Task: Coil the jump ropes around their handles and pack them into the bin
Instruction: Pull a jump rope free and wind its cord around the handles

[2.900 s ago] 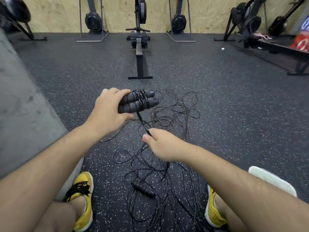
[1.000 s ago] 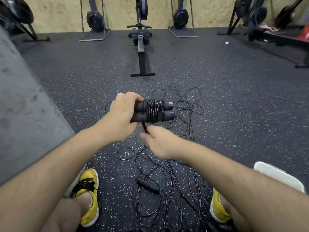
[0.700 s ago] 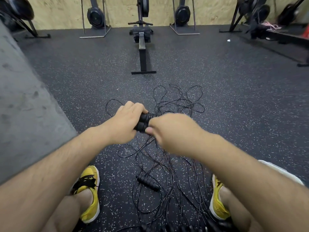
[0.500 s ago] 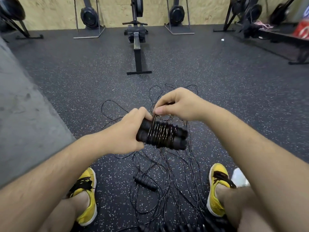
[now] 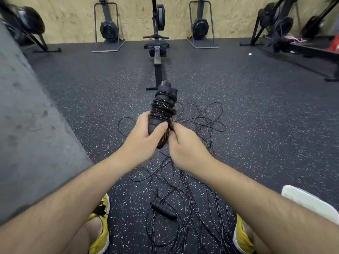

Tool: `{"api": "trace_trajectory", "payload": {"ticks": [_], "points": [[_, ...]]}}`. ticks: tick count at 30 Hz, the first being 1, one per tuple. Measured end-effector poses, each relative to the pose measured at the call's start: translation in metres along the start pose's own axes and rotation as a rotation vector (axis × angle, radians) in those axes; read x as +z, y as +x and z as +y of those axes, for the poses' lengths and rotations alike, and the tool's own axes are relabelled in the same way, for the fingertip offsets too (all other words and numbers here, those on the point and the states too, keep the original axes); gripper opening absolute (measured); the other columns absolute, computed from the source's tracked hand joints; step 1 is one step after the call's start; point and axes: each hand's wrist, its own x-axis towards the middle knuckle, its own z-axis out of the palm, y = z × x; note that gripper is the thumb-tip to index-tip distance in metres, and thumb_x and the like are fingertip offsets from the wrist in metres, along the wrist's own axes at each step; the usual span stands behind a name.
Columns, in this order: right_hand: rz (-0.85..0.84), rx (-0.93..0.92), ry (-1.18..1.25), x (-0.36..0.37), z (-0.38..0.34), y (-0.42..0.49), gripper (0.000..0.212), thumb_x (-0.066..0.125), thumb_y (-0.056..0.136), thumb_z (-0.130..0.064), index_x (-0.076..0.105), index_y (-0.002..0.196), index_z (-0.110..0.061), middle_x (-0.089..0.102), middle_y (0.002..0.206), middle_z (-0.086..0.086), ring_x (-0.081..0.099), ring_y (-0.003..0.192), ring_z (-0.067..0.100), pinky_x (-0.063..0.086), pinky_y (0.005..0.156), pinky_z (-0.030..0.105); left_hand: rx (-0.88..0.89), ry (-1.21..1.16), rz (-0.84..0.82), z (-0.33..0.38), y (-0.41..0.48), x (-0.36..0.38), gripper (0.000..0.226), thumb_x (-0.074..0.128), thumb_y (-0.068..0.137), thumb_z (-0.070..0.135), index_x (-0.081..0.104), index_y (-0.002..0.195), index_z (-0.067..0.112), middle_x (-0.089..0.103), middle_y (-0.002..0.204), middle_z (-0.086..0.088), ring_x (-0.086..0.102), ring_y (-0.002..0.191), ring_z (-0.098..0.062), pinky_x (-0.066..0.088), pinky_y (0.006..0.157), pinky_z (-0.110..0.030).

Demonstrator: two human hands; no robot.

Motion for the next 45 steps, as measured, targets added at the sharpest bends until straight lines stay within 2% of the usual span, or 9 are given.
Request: {"api": "trace_trajectory", "payload": {"ticks": [5,8,14,18,21,25,30,37,45], "points": [[0.171,-0.075,0.239,0.002,-0.012,-0.015,0.037,0.066,0.089,-0.02,0.044,0.118,-0.023,0.061,0.086,-0.01,0.058,0.078,0.006,0.05,0.07,0.022,-0.083,-0.479,0.068,0.004,0.005,-0.01,0.056,0.064,0.093,0.038,0.04,0.142,0.046,0.065,0.127,0.011,0.063,0.119,-0.012,0.048,0.105,-0.046],[0.263,-0.168,0.335,-0.002,-0.014,-0.015,0.037,0.069,0.09,-0.018,0.048,0.121,-0.021,0.061,0.09,-0.005,0.059,0.079,0.013,0.05,0.071,0.024,-0.11,-0.719,0.042,0.01,0.004,-0.009,0.057,0.052,0.103,0.017,0.031,0.152,0.039,0.062,0.134,0.006,0.064,0.12,-0.018,0.055,0.093,-0.037],[0.31,-0.413,-0.048,-0.013,-0.004,0.002,0.052,0.051,0.102,-0.018,0.038,0.152,-0.009,0.036,0.117,0.0,0.048,0.095,0.013,0.046,0.093,0.022,-0.112,-0.831,-0.043,0.012,-0.002,-0.005,0.054,0.048,0.104,0.01,0.037,0.148,0.038,0.062,0.137,0.0,0.067,0.113,-0.016,0.058,0.076,-0.031],[0.345,-0.592,-0.151,-0.019,-0.005,0.007,0.056,0.047,0.095,0.004,0.035,0.151,0.001,0.051,0.119,0.005,0.049,0.104,0.025,0.044,0.099,0.035,-0.112,-0.891,-0.08,0.015,-0.003,-0.002,0.049,0.046,0.104,0.011,0.038,0.148,0.033,0.072,0.122,0.004,0.072,0.101,-0.014,0.058,0.069,-0.029],[0.34,-0.528,-0.079,-0.026,-0.007,0.008,0.063,0.049,0.094,0.005,0.03,0.153,-0.009,0.061,0.114,0.002,0.052,0.104,0.015,0.039,0.098,0.015,-0.114,-0.937,-0.104,0.016,-0.001,-0.003,0.046,0.043,0.106,0.012,0.037,0.149,0.029,0.072,0.12,-0.003,0.073,0.093,-0.023,0.059,0.07,-0.038],[0.345,-0.542,-0.152,-0.038,0.002,0.016,0.041,0.055,0.091,0.008,0.057,0.131,-0.003,0.067,0.112,0.008,0.061,0.102,0.024,0.047,0.094,0.03,-0.128,-0.96,-0.103,0.011,0.004,-0.005,0.045,0.044,0.106,0.016,0.037,0.149,0.028,0.063,0.13,-0.024,0.067,0.094,-0.041,0.057,0.07,-0.045],[0.2,-0.662,-0.373,-0.051,0.012,0.018,0.038,0.054,0.088,0.009,0.064,0.123,0.001,0.066,0.105,0.011,0.062,0.093,0.032,0.053,0.08,0.044,-0.154,-0.98,-0.101,0.008,0.006,-0.004,0.044,0.042,0.106,0.017,0.038,0.148,0.026,0.067,0.125,-0.021,0.069,0.092,-0.039,0.058,0.067,-0.043],[0.184,-0.665,-0.507,-0.055,0.011,0.015,0.044,0.052,0.081,0.005,0.068,0.121,-0.003,0.068,0.096,0.008,0.063,0.083,0.029,0.055,0.066,0.037,-0.165,-0.996,-0.113,0.011,0.009,-0.005,0.042,0.042,0.106,0.017,0.04,0.148,0.023,0.065,0.128,-0.023,0.067,0.1,-0.039,0.058,0.065,-0.042],[0.276,-0.476,-0.212,-0.031,0.005,0.007,0.013,0.061,0.09,-0.01,0.073,0.095,-0.005,0.062,0.079,0.002,0.058,0.076,0.02,0.051,0.068,0.038,-0.155,-1.003,-0.129,0.008,0.006,-0.001,0.063,0.058,0.094,0.017,0.035,0.151,0.027,0.058,0.137,-0.023,0.062,0.098,-0.033,0.052,0.075,-0.048]]}}
